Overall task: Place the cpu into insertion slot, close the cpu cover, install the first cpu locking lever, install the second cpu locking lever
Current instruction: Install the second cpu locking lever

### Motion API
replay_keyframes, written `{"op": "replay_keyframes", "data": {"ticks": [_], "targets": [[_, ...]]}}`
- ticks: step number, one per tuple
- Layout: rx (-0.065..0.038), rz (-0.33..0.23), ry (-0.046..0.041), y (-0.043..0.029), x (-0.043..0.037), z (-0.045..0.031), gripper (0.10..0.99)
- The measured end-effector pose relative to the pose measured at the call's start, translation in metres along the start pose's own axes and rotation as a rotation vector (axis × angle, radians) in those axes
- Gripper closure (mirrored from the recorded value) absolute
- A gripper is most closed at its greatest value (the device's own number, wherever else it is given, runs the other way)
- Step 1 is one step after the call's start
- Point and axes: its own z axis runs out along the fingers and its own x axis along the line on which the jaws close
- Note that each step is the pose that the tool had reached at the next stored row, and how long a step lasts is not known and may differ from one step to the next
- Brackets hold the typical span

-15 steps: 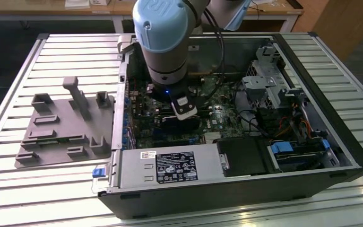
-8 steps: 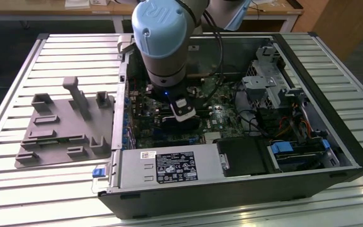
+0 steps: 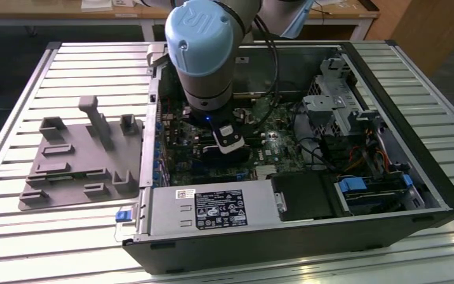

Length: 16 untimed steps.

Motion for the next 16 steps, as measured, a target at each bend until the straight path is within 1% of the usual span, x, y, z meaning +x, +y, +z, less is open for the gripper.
{"op": "replay_keyframes", "data": {"ticks": [3, 5, 14, 16], "targets": [[0.0, 0.0, -0.0001, 0.0001, 0.0001, -0.0003, 0.984], [-0.001, 0.0, -0.0003, 0.0011, 0.0, -0.0025, 0.984], [0.0, 0.0, -0.0001, 0.0077, -0.0009, -0.0213, 0.984], [0.005, -0.001, -0.001, 0.0087, -0.0012, -0.0241, 0.984]]}}
